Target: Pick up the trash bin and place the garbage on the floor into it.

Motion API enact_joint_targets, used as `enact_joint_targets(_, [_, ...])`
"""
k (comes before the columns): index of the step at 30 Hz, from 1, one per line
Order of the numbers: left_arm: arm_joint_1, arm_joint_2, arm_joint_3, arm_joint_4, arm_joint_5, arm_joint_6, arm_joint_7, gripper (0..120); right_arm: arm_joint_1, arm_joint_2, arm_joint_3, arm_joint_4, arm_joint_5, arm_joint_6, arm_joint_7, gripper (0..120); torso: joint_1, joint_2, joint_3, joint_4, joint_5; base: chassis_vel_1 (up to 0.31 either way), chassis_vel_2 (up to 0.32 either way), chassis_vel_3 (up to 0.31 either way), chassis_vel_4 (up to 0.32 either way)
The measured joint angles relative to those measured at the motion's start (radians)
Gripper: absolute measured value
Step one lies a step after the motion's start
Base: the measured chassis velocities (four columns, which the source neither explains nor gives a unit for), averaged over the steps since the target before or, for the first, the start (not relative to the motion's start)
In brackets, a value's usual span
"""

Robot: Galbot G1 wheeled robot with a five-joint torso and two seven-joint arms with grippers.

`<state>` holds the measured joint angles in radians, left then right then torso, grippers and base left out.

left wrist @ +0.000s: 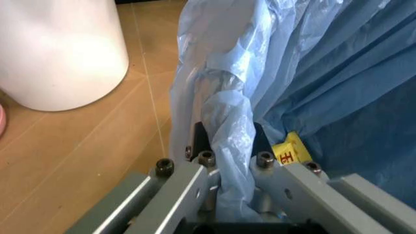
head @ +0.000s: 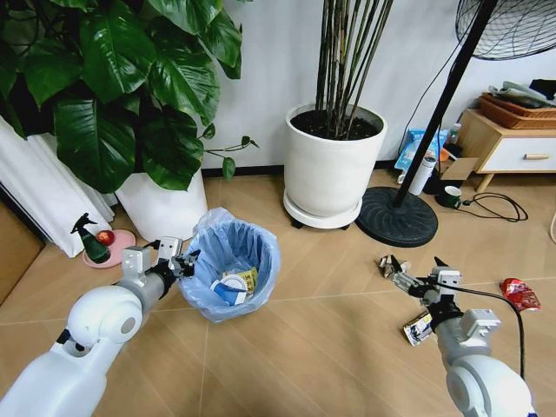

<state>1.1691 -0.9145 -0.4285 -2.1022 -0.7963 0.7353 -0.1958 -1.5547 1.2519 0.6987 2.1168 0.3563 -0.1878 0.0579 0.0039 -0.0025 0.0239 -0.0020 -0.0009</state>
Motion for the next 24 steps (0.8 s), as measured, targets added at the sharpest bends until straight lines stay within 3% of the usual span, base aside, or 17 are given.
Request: enact_joint_targets(24, [-0.008, -0.002, 0.006, -0.009, -0.003, 0.0, -0.003, 0, -0.015, -0.008, 0.028, -0.024, 0.016, 0.003, -0.004, 100, 0.0, 0.0, 0.0, -0.0001, -0.0001, -0.116, -0.123, 0.12, 0.122])
